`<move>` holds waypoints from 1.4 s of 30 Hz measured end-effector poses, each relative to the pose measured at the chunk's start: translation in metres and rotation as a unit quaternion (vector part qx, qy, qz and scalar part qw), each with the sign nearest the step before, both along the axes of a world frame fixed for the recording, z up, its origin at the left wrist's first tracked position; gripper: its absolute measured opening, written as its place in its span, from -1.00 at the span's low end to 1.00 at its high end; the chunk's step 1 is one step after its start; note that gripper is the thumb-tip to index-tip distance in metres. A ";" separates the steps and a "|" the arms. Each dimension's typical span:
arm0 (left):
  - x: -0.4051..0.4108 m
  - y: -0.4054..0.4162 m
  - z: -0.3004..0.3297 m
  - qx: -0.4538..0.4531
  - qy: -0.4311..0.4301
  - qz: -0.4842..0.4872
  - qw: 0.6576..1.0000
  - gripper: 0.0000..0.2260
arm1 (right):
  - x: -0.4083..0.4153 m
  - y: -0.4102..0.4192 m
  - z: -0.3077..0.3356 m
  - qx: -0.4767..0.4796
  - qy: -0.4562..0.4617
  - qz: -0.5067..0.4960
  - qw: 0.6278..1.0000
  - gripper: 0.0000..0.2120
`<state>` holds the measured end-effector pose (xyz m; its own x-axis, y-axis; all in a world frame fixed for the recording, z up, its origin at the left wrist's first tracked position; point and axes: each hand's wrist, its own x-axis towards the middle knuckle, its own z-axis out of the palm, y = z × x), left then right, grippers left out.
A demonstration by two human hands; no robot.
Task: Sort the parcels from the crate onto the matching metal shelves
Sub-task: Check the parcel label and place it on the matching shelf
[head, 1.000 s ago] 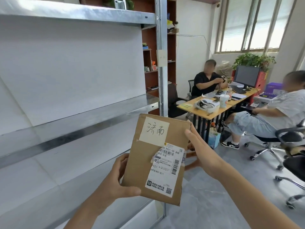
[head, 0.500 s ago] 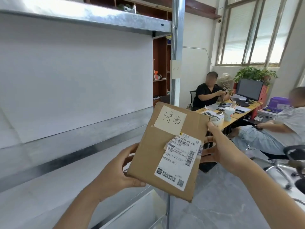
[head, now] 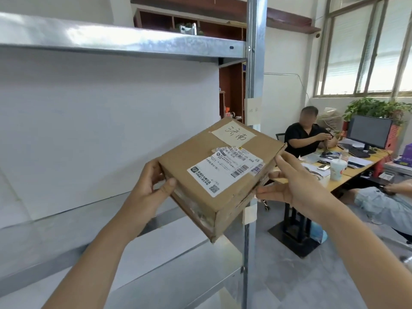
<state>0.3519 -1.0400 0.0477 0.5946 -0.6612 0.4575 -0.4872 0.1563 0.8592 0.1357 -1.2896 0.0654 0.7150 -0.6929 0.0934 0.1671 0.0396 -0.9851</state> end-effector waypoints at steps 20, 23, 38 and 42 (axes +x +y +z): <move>0.035 -0.063 -0.005 -0.006 0.088 0.127 0.988 -0.58 | 0.096 -0.026 -0.016 -0.030 0.045 0.023 0.998 -0.59; 0.035 -0.066 -0.007 -0.017 0.103 0.136 0.985 -0.58 | 0.105 -0.027 -0.024 -0.043 0.029 0.007 0.999 -0.52; 0.029 -0.078 -0.011 -0.041 0.137 0.164 0.976 -0.64 | 0.122 -0.040 -0.033 -0.066 0.036 0.066 0.995 -0.82; 0.024 -0.078 -0.011 -0.029 0.141 0.167 0.975 -0.63 | 0.120 -0.042 -0.033 -0.053 0.044 0.107 0.992 -0.71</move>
<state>0.3761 -1.1175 0.0363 0.8798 -0.3873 0.2755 -0.2645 0.0826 0.9608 0.2560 -1.3313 0.0326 0.8530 -0.5143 0.0885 0.0795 -0.0394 -0.9961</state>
